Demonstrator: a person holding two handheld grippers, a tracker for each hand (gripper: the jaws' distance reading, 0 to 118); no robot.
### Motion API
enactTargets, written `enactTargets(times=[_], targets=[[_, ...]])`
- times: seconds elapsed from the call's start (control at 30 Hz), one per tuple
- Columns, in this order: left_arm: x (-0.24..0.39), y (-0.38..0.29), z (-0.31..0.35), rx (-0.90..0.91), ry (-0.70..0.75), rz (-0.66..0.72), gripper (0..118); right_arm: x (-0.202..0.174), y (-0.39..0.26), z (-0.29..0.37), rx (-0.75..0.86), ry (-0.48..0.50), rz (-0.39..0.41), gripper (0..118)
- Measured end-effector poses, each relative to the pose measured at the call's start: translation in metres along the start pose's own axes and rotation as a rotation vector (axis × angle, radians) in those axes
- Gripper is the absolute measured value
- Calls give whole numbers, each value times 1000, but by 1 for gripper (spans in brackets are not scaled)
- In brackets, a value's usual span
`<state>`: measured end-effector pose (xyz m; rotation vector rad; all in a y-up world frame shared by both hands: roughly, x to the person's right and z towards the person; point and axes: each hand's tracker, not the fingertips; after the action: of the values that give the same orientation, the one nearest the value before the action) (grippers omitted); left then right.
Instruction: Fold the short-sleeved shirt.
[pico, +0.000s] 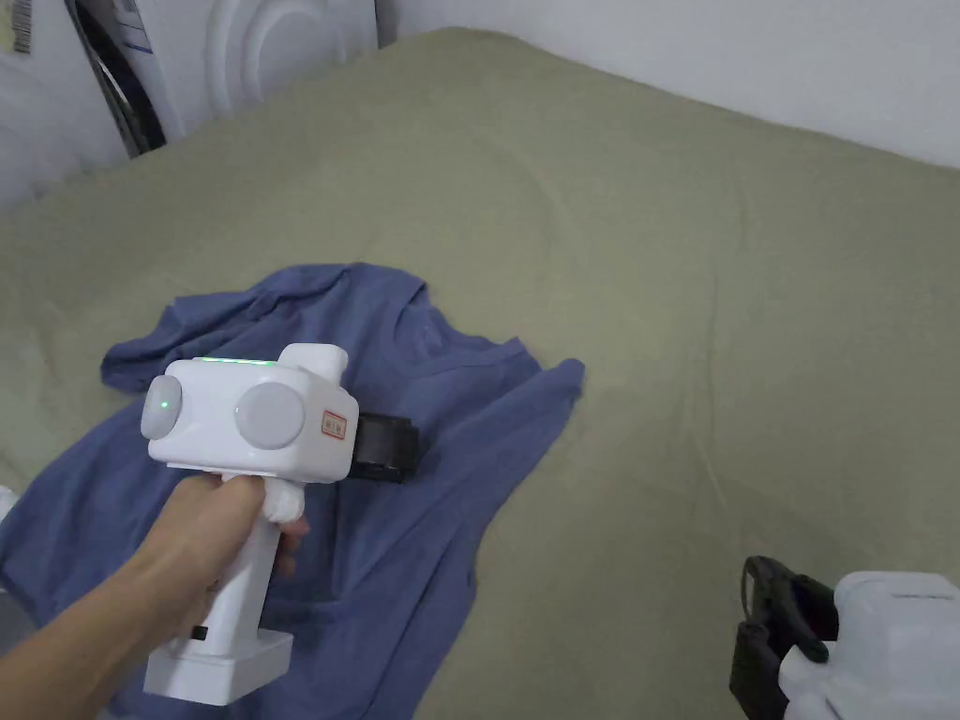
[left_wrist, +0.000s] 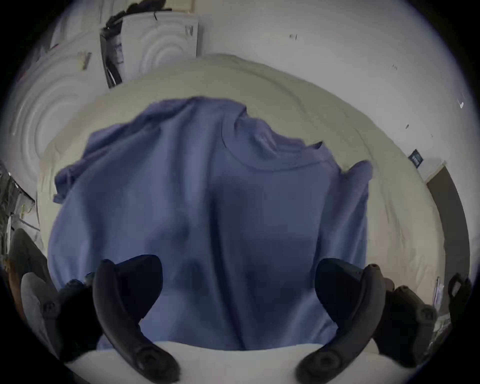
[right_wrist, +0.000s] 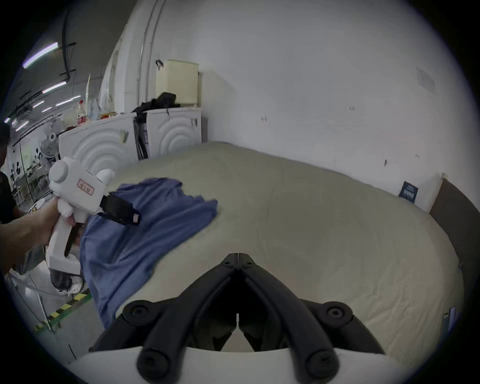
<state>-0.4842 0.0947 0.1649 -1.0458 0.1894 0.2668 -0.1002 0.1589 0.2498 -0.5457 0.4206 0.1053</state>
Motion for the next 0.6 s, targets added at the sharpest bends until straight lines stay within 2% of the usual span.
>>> enactTargets(times=[0.13,0.23,0.27,0.3,0.33,0.37,0.4,0.47,0.6], targets=[[20,-8,-17,-35,117,-97,118,2,-10,4,-13,0,-6,0],[25,-6,-5,-34,105,-104,114,7,-16,20,-22,0,-18,0],[25,-6,1,-35,81,-95,102,9,-17,26,-21,-4,-28,0],[27,-7,9,-18,82,-104,82,12,-18,34,-20,-9,-34,0],[29,-7,23,34,81,-114,46,15,-19,43,-14,-15,-43,0],[33,-6,32,47,120,-123,0,19,-21,52,-4,-27,-56,0],[37,-5,40,69,189,-123,0,24,-22,61,0,-37,-65,0],[38,-1,59,28,105,-95,0,27,-18,84,2,-58,-82,0],[67,9,122,152,56,-120,0,44,-15,127,58,-126,-108,0]])
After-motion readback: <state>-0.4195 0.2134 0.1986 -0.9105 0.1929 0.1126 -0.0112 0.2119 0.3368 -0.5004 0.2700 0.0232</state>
